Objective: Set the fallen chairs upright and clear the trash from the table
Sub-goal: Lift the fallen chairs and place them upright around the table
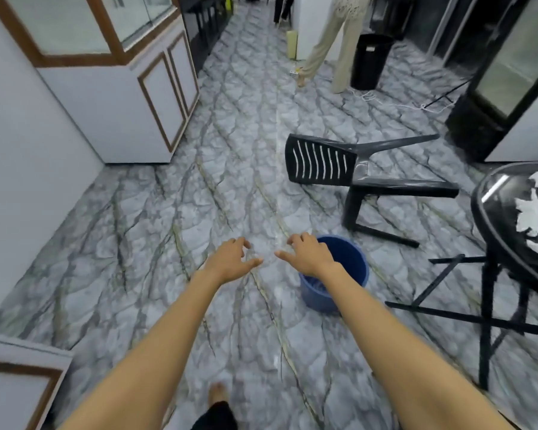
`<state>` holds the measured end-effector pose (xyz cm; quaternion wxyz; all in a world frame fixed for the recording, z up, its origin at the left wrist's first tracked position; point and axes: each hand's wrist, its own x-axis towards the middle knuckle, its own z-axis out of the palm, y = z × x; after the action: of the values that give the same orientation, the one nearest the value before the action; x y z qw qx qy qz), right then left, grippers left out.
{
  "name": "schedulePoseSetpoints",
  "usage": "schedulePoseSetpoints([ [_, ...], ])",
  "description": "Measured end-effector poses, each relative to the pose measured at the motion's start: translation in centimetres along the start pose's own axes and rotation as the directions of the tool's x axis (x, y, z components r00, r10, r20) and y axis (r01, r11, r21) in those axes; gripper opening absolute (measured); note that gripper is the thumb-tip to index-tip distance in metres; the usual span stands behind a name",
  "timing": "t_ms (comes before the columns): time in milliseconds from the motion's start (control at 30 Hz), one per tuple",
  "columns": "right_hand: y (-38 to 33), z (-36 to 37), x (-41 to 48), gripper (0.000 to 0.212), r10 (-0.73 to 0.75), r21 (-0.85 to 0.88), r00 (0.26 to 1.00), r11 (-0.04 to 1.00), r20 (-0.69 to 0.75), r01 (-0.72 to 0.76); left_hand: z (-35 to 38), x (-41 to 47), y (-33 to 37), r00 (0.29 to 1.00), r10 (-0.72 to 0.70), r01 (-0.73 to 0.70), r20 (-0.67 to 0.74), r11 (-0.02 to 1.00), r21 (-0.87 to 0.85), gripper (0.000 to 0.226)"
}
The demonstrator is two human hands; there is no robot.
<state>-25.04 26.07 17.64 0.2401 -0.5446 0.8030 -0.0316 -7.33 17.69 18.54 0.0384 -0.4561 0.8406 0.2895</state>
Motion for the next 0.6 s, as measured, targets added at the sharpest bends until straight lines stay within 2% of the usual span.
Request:
schedulePoseSetpoints([
  [367, -1.1, -7.0, 19.6, 0.062, 0.293, 0.206, 0.954, 0.939, -0.056, -0.276, -11.0, 25.5, -1.0, 0.953, 0.281, -0.287, 0.109, 0.957, 0.047, 0.057],
  [600, 1.0, -11.8, 31.7, 0.066, 0.415, 0.237, 0.905, 0.892, -0.096, -0.384, -15.6, 40.2, 0.5, 0.907, 0.387, -0.400, 0.165, 0.915, 0.056, 0.055],
])
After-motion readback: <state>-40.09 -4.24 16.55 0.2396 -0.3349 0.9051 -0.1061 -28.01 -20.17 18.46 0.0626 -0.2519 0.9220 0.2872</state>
